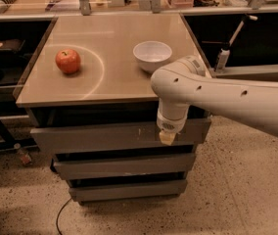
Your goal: Close top drawer
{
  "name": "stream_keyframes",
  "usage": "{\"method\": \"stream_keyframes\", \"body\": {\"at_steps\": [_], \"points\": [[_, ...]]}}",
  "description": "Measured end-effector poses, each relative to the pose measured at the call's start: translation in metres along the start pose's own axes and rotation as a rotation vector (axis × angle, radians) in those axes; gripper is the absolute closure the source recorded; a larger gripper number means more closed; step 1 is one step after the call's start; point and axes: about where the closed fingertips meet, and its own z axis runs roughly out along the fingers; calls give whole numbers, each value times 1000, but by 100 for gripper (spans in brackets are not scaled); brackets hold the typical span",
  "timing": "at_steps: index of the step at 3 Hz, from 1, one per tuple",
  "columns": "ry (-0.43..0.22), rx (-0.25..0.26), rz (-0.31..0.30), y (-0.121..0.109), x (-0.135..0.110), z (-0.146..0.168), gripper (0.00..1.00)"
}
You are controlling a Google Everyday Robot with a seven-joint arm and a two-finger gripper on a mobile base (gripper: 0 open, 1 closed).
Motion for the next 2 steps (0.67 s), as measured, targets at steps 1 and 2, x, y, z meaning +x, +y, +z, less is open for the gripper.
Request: {"method": "stream_keyframes", "body": {"at_steps": [1, 2], "points": [[-1, 0, 0, 0, -1, 0, 81], [-1, 0, 0, 0, -1, 0, 58]]}}
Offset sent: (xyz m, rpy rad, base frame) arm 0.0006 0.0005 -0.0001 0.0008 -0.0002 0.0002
